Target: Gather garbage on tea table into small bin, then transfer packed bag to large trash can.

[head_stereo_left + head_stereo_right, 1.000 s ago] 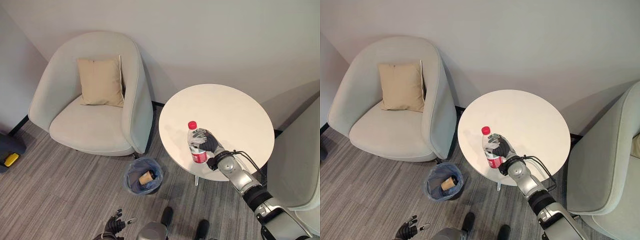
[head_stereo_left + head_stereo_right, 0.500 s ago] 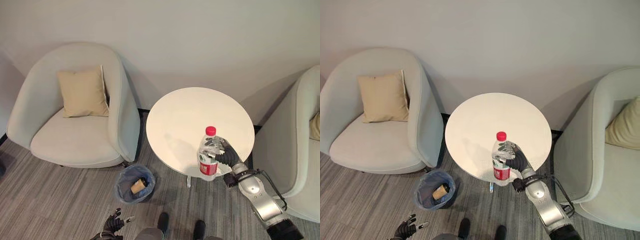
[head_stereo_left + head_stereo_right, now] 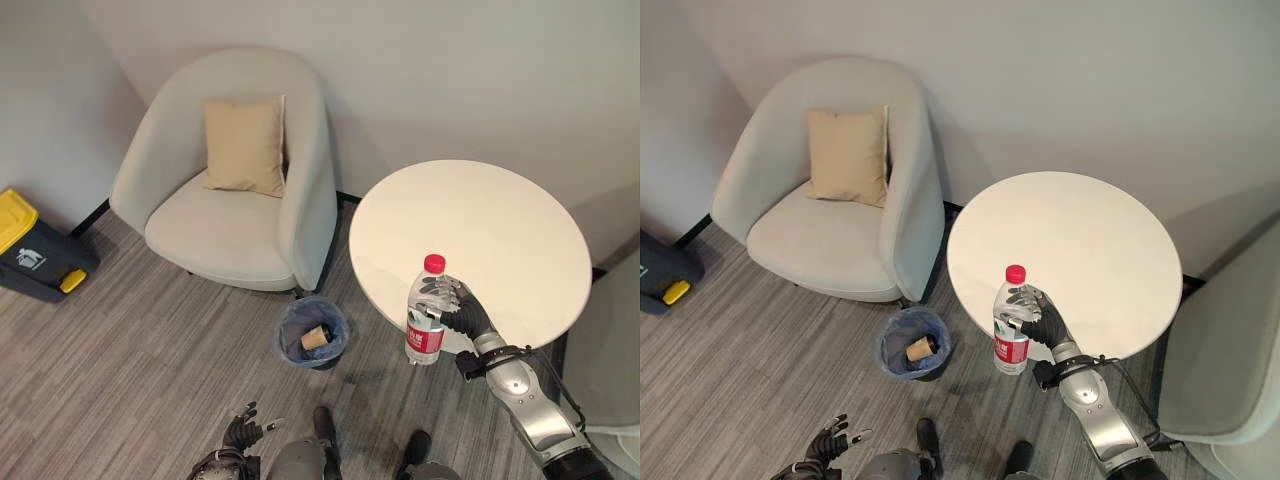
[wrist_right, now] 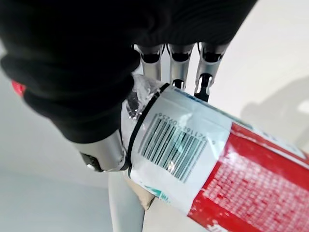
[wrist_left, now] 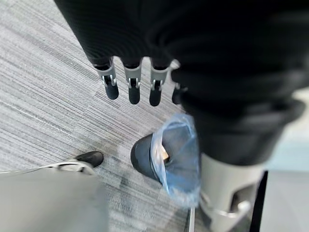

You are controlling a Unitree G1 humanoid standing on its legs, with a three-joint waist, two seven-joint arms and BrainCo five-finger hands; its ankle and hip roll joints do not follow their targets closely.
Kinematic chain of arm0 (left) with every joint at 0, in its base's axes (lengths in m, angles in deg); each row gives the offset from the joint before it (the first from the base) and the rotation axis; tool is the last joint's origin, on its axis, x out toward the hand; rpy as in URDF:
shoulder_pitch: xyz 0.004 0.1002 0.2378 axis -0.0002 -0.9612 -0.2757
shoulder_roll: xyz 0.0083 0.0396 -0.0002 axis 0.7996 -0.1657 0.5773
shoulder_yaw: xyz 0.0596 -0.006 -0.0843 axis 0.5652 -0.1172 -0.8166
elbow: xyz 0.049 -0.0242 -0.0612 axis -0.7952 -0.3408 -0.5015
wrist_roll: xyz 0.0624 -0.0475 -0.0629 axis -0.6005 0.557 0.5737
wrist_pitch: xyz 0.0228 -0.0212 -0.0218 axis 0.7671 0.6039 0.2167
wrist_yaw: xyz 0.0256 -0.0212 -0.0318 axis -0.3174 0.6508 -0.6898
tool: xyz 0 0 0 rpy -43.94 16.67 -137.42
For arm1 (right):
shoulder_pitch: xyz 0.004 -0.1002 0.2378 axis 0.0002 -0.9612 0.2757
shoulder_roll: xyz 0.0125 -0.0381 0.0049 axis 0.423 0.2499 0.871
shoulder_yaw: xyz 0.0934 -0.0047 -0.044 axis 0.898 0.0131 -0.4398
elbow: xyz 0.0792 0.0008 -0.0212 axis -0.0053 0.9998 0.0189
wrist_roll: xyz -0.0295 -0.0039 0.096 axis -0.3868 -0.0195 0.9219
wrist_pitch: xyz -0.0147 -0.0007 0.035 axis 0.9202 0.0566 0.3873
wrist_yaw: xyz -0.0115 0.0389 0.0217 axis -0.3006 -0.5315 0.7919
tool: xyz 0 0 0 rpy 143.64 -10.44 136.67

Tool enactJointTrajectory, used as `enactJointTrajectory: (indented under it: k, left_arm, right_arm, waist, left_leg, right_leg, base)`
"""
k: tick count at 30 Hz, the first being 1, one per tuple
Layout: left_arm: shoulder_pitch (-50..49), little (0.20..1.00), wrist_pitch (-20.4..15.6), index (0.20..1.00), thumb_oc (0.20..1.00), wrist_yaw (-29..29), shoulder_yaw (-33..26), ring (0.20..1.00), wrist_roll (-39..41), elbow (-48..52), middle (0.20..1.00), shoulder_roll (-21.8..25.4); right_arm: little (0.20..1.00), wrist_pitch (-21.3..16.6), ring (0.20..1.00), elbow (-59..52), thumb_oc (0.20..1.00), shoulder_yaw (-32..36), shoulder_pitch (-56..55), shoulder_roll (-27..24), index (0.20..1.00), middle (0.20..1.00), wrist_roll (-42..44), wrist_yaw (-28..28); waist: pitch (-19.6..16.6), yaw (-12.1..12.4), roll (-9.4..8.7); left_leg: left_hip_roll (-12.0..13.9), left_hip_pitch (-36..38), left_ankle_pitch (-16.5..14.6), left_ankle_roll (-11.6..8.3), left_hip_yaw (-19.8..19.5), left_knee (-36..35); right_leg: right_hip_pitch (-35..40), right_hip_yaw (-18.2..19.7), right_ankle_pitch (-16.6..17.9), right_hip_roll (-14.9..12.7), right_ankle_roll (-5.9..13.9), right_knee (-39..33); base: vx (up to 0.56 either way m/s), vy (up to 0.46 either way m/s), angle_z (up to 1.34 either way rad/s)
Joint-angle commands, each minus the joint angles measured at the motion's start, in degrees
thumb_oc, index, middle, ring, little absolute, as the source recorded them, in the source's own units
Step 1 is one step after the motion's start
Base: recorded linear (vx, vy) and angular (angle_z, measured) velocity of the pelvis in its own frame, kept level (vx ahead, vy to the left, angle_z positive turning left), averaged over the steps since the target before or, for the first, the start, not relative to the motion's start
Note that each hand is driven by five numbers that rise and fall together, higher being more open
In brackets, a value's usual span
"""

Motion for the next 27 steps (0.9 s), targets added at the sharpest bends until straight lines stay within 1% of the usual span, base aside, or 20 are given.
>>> enactJointTrajectory:
  k: [1,4,5,6,7,8,9,12,13,14,15,17,19,20,22,24,26,27]
  left_arm:
    - [0.1,1.0,-1.5,1.0,1.0,-0.1,-0.2,1.0,-0.7,0.2,1.0,3.3]
    - [0.4,1.0,-1.1,1.0,1.0,-0.3,-1.1,1.0,-1.4,0.0,1.0,4.2]
    - [0.7,1.0,-1.2,1.0,1.0,-0.5,-1.3,1.0,-1.4,0.1,1.0,4.7]
    - [0.9,1.0,-1.1,1.0,1.0,-0.7,-1.3,1.0,-1.3,0.7,1.0,5.0]
    - [1.0,1.0,-1.2,1.0,1.0,-0.7,-1.3,1.0,-0.9,1.5,1.0,5.1]
    - [1.0,1.0,-1.2,1.0,1.0,-0.7,-1.4,1.0,-0.9,1.5,1.0,5.1]
    - [0.8,1.0,-1.3,1.0,1.0,-0.4,-1.2,1.0,-1.1,2.0,1.0,5.2]
    - [1.0,1.0,-1.2,1.0,1.0,-0.2,-0.6,1.0,-1.3,1.7,1.0,5.1]
    - [1.3,1.0,-1.2,1.0,1.0,0.1,-0.3,1.0,-1.3,1.8,1.0,5.2]
    - [1.3,1.0,-1.2,1.0,1.0,0.1,-0.3,1.0,-1.3,1.8,1.0,5.2]
    - [1.2,1.0,-1.3,1.0,1.0,0.3,-0.6,1.0,-1.3,1.7,1.0,5.1]
    - [0.8,1.0,-1.3,1.0,1.0,0.7,-0.6,1.0,-1.9,1.1,1.0,5.0]
    - [-0.8,1.0,-0.7,1.0,1.0,1.4,-0.8,1.0,-2.2,0.1,1.0,5.0]
    - [-0.9,1.0,-0.7,1.0,1.0,1.5,-0.9,1.0,-2.2,0.1,1.0,5.0]
    - [-0.9,1.0,-0.6,1.0,1.0,1.4,-0.4,1.0,-2.6,0.1,1.0,5.3]
    - [0.6,1.0,-1.1,1.0,1.0,0.9,0.8,1.0,-1.8,0.8,1.0,5.7]
    - [2.4,1.0,-1.5,1.0,1.0,-0.1,2.2,1.0,0.1,2.4,1.0,6.0]
    - [5.4,1.0,-1.9,1.0,1.0,-1.8,3.6,1.0,2.7,2.9,1.0,5.9]
  right_arm:
    - [0.2,-3.3,0.2,-1.8,0.2,0.0,5.6,1.0,0.2,0.2,-2.1,1.6]
    - [0.2,-3.4,0.2,-2.0,0.2,-0.9,6.6,2.3,0.2,0.2,-2.2,1.2]
    - [0.2,-3.6,0.2,-2.3,0.2,-1.3,6.6,2.4,0.2,0.2,-2.6,1.2]
    - [0.2,-3.6,0.2,-3.1,0.2,-1.4,6.5,2.3,0.2,0.2,-2.8,0.9]
    - [0.2,-3.6,0.2,-3.6,0.2,-1.8,6.6,2.0,0.2,0.2,-2.9,0.3]
    - [0.2,-3.6,0.2,-3.6,0.2,-1.8,6.6,2.0,0.2,0.2,-2.9,0.3]
    - [0.2,-3.8,0.2,-4.0,0.2,-2.1,6.8,1.7,0.2,0.2,-3.1,-0.1]
    - [0.2,-3.7,0.2,-3.8,0.2,-2.6,6.2,2.1,0.2,0.2,-2.4,-0.7]
    - [0.2,-3.6,0.2,-3.6,0.2,-2.8,5.6,1.8,0.2,0.2,-2.6,-1.3]
    - [0.2,-3.6,0.2,-3.6,0.2,-2.8,5.6,1.8,0.2,0.2,-2.6,-1.3]
    - [0.2,-3.6,0.2,-3.5,0.2,-2.9,5.2,1.6,0.2,0.2,-2.8,-1.6]
    - [0.2,-3.9,0.2,-3.6,0.2,-3.0,4.3,1.3,0.2,0.2,-3.0,-2.1]
    - [0.2,-3.3,0.2,-3.0,0.2,-4.8,5.2,-0.8,0.2,0.2,-4.6,-3.7]
    - [0.2,-3.4,0.2,-3.0,0.2,-4.9,5.2,-0.8,0.2,0.2,-4.6,-3.7]
    - [0.2,-3.4,0.2,-3.2,0.2,-6.9,7.3,-1.9,0.2,0.2,-4.8,-4.4]
    - [0.2,-3.4,0.2,-2.1,0.2,-9.6,11.7,-2.4,0.2,0.2,-4.4,-4.3]
    - [0.2,-3.4,0.2,-0.7,0.2,-11.3,15.8,-1.8,0.2,0.2,-3.2,-3.4]
    - [0.2,-2.9,0.2,1.7,0.2,-13.0,20.8,-1.2,0.2,0.2,-3.3,-1.1]
  waist:
    - [-3.1,0.8,-2.8]
    - [-2.8,1.6,-3.2]
    - [-2.7,1.4,-3.23]
    - [-2.2,0.6,-3.22]
    - [-1.7,0.1,-2.9]
    - [-1.8,0.1,-2.88]
    - [-1.4,-0.3,-2.62]
    - [-0.3,-1.4,-2.65]
    - [0.4,-1.8,-3.06]
    - [0.3,-1.8,-3.06]
    - [0.7,-1.9,-3.2]
    - [0.4,-1.8,-3.65]
    - [-0.7,-0.5,-3.55]
    - [-0.7,-0.6,-3.53]
    - [-0.3,0.0,-3.41]
    - [2.2,0.6,-3.23]
    - [5.0,1.1,-2.92]
    - [7.4,2.1,-2.43]
  left_leg:
    - [-0.9,-2.2,-5.4,-1.9,-1.5,5.1]
    - [-2.1,-1.8,-6.8,-0.54,-2.3,5.7]
    - [-2.5,-1.4,-7.3,-0.16,-2.8,5.6]
    - [-3.1,-0.7,-7.5,0.28,-3.7,5.1]
    - [-3.4,-0.6,-6.5,0.98,-3.9,4.6]
    - [-3.3,-0.6,-6.4,0.97,-3.8,4.5]
    - [-3.9,0.9,-6.6,1.39,-4.8,3.5]
    - [-5.3,2.3,-6.9,1.98,-7.6,3.0]
    - [-6.2,2.2,-6.8,2.19,-10.1,3.4]
    - [-6.2,2.1,-6.8,2.19,-10.2,3.4]
    - [-6.6,2.0,-7.1,2.3,-11.3,4.0]
    - [-7.3,1.8,-7.2,2.39,-12.2,4.2]
    - [-7.2,1.4,-6.8,1.58,-13.1,3.6]
    - [-7.2,1.3,-6.8,1.57,-13.2,3.6]
    - [-6.9,0.7,-6.5,1.03,-13.8,3.8]
    - [-6.7,-3.0,-6.2,0.54,-14.8,5.8]
    - [-6.6,-8.1,-6.0,0.15,-15.5,9.3]
    - [-6.6,-15.1,-6.1,-0.05,-16.4,14.1]
  right_leg:
    - [2.9,4.8,-10.6,-0.7,1.82,3.3]
    - [0.8,5.9,-11.6,-2.6,2.07,10.1]
    - [-0.5,7.3,-11.7,-2.6,2.17,11.9]
    - [-3.0,10.6,-11.9,-1.5,1.93,14.3]
    - [-5.5,13.2,-10.5,-0.1,1.55,14.3]
    - [-5.6,13.3,-10.5,-0.1,1.54,14.4]
    - [-7.2,16.2,-9.6,1.4,1.51,13.4]
    - [-11.0,20.9,-7.8,4.0,1.64,12.7]
    - [-12.6,23.0,-7.1,5.1,1.67,13.1]
    - [-12.6,22.9,-7.1,5.1,1.67,13.1]
    - [-12.3,23.2,-7.2,4.9,1.92,13.3]
    - [-10.7,23.7,-7.0,5.0,1.4,11.9]
    - [-9.5,22.1,-6.3,4.7,1.0,9.4]
    - [-9.5,22.0,-6.3,4.7,1.0,9.3]
    - [-9.2,20.7,-6.3,4.5,0.78,8.4]
    - [-11.7,19.3,-6.6,4.1,0.31,9.6]
    - [-16.1,18.5,-6.8,3.3,-0.23,13.0]
    - [-22.6,17.3,-8.3,2.2,-1.18,19.0]
  base:
    - [0.14,0.226,0.38]
    - [0.12,0.17,0.22]
    - [0.12,0.119,0.26]
    - [0.04,0.133,0.3]
    - [0.01,0.095,0.36]
    - [0.05,0.096,0.52]
    - [0.12,0.055,0.46]
    - [0.12,0.048,0.16]
    - [0.05,0.009,0.37]
    - [0.02,-0.019,0.48]
    - [0.01,-0.031,0.81]
    - [0.06,-0.065,0.88]
    - [0.1,-0.107,0.21]
    - [0.06,-0.086,0.12]
    - [-0.01,-0.077,0.31]
    - [-0.2,-0.072,0.27]
    - [-0.3,-0.051,0.37]
    - [-0.3,-0.046,0.45]
